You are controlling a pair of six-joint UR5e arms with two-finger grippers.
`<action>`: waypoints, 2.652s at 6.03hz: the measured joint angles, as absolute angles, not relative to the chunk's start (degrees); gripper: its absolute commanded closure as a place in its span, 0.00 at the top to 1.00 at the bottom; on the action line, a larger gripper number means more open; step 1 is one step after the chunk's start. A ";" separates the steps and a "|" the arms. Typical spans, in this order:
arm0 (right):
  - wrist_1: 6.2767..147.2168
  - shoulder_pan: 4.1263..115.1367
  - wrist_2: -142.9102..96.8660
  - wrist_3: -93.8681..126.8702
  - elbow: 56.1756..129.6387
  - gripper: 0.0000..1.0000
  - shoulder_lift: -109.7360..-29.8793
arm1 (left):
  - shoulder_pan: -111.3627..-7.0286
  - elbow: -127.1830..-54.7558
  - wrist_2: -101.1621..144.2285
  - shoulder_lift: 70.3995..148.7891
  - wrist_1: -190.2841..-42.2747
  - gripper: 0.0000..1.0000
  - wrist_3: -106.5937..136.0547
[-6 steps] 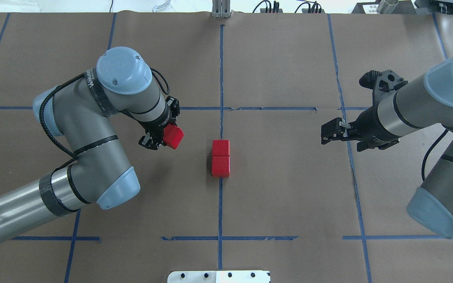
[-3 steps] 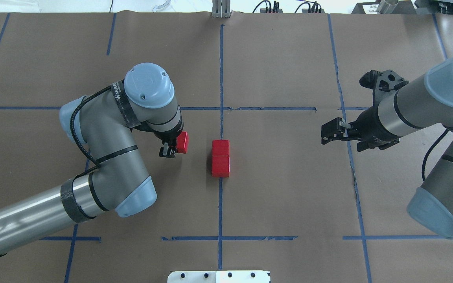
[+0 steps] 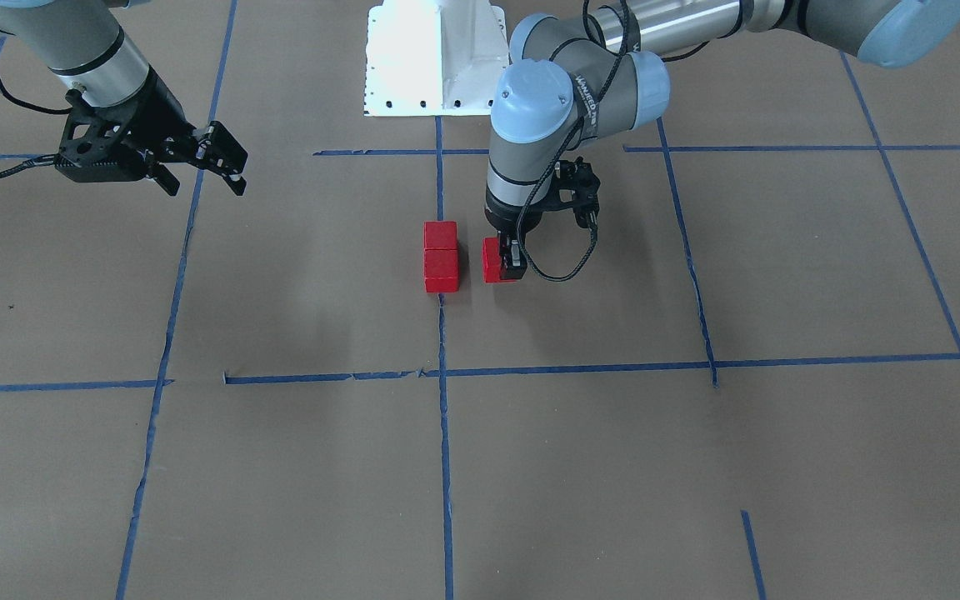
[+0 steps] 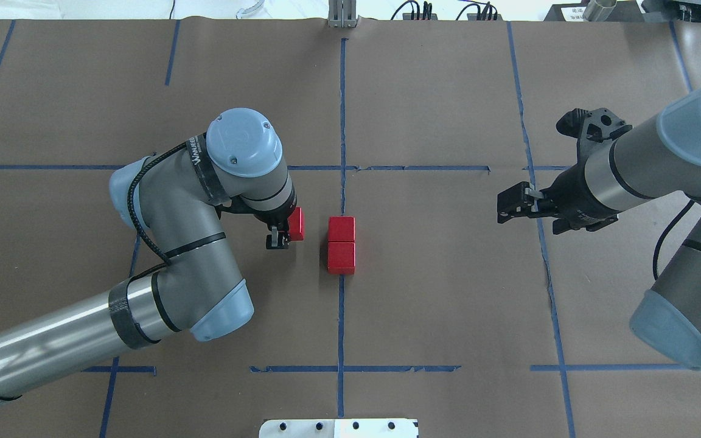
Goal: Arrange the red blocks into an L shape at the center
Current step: 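Carry the cube with the left gripper beside the farther stacked cube, then lower the cube against the farther cube and adjust its position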
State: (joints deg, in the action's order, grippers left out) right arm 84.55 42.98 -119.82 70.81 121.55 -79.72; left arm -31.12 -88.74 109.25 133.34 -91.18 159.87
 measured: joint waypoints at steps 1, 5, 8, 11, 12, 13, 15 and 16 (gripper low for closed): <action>84.55 42.98 -119.80 70.97 121.55 1.00 -79.70 | -30.63 -87.46 109.25 134.30 -91.34 0.03 160.87; 84.55 42.98 -119.79 71.10 121.55 1.00 -79.85 | -29.22 -84.92 109.09 136.26 -91.53 0.03 162.66; 84.55 42.98 -119.80 71.10 121.55 1.00 -79.94 | -29.18 -84.57 108.31 136.37 -91.59 0.03 162.79; 84.55 42.92 -119.79 71.10 121.55 1.00 -79.98 | -29.14 -83.89 107.79 136.51 -92.69 0.04 162.71; 84.55 42.93 -119.80 71.10 121.55 1.00 -79.98 | -28.99 -83.71 107.76 136.55 -92.81 0.04 162.66; 84.55 42.93 -119.80 71.10 121.55 1.00 -79.98 | -28.83 -83.54 107.76 136.57 -92.95 0.05 162.62; 84.55 42.97 -119.79 71.10 121.55 1.00 -79.98 | -28.75 -83.27 107.75 136.68 -93.27 0.05 162.60; 84.55 42.95 -119.79 71.10 121.55 1.00 -79.98 | -28.74 -83.01 107.75 136.73 -93.43 0.05 162.57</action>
